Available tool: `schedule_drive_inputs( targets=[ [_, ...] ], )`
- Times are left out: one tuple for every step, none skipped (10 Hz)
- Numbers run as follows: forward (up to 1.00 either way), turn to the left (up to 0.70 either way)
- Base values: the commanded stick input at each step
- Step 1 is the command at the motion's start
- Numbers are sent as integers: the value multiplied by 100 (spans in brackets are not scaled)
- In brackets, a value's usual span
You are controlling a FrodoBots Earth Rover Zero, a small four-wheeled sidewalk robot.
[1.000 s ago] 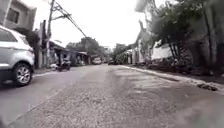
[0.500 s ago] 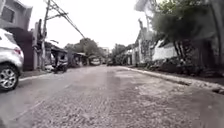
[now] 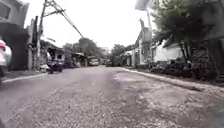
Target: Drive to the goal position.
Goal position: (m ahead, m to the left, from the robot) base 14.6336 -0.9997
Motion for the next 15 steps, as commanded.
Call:
schedule_drive_inputs(
  targets=[
    [100, 27],
    [100, 20],
    [100, 0],
    [100, 0],
    [100, 0],
    [100, 0],
    [100, 0],
    [100, 0],
    [100, 0],
    [100, 0],
    [100, 0],
    [100, 0],
    [100, 10],
    [100, 18],
    [100, 0]
  ],
)
